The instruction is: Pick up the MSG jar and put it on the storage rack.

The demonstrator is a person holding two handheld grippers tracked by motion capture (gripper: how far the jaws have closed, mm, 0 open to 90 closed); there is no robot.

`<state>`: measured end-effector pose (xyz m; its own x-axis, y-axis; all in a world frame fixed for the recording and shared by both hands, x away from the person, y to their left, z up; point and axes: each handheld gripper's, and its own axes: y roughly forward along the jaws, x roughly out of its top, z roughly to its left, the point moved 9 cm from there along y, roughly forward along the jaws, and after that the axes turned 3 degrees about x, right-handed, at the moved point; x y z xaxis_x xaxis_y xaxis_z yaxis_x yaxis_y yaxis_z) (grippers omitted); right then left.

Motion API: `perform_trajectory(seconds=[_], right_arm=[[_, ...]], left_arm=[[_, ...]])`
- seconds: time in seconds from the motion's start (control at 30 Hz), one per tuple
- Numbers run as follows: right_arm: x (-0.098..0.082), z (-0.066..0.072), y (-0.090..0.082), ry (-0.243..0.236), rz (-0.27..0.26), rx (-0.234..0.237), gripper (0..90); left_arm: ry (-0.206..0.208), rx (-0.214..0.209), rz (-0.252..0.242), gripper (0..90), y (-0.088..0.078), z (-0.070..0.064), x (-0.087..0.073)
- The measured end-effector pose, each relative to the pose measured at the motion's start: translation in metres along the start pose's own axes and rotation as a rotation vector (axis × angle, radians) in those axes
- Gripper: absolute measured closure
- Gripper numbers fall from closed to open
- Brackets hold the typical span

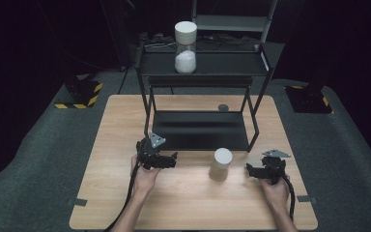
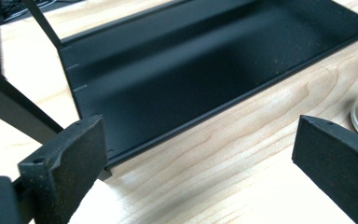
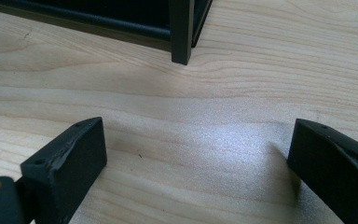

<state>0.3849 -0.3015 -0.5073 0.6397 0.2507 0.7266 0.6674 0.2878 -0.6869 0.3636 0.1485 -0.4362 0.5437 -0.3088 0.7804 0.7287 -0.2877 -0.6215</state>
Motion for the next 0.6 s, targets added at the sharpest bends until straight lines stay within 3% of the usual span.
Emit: perform_trajectory(seconds=[0.6], right_arm=[[0.0, 0.0, 0.0, 0.0, 0.0, 0.0, 3.6]], left_arm=[[-0.03, -0.027, 0.056, 3.1, 0.022, -0.006, -0.022]])
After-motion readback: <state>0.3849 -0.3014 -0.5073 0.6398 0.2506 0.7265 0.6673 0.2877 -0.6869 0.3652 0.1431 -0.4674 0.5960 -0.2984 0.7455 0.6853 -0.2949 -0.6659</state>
